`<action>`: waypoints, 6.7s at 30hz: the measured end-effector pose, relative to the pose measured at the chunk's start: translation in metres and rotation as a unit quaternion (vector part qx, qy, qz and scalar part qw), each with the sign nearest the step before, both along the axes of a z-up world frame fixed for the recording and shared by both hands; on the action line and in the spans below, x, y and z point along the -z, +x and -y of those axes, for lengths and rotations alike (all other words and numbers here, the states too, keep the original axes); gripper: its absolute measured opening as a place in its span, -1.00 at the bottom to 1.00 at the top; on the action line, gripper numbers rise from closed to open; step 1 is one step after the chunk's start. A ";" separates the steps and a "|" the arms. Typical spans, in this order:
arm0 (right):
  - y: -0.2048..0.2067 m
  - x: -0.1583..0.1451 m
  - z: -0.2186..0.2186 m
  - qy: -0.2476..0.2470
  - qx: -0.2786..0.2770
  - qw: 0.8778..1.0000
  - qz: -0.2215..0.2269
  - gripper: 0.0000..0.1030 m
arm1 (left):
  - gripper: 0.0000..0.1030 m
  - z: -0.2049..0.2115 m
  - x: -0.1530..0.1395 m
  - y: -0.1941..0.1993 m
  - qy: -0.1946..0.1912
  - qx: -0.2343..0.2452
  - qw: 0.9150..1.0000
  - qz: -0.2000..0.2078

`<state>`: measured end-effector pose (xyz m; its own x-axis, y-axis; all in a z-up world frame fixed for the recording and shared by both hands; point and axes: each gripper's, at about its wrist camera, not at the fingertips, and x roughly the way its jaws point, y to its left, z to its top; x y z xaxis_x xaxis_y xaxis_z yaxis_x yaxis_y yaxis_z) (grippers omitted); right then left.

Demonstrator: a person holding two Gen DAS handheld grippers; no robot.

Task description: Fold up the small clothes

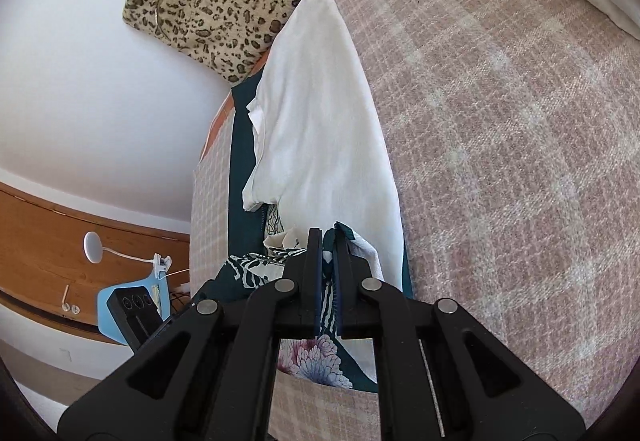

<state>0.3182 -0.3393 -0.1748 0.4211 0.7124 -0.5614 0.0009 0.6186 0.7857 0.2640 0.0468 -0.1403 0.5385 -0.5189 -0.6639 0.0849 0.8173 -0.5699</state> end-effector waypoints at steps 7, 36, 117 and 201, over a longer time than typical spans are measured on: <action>0.012 0.012 -0.004 -0.007 -0.003 1.000 -0.009 -0.89 | -0.75 -0.001 0.005 0.012 0.007 -0.011 1.000 -0.016; -0.019 -0.004 -0.033 -0.258 -0.062 0.958 0.106 -0.12 | -0.33 0.005 0.009 0.008 0.137 -0.036 0.990 0.011; 0.287 -0.027 -0.057 -0.215 -0.058 0.971 0.089 -0.13 | -0.06 -0.002 -0.002 0.308 0.107 0.010 0.994 0.034; -0.103 -0.038 -0.065 -0.376 -0.118 0.903 0.170 -0.39 | -0.21 0.074 -0.036 -0.071 0.280 0.252 0.912 0.165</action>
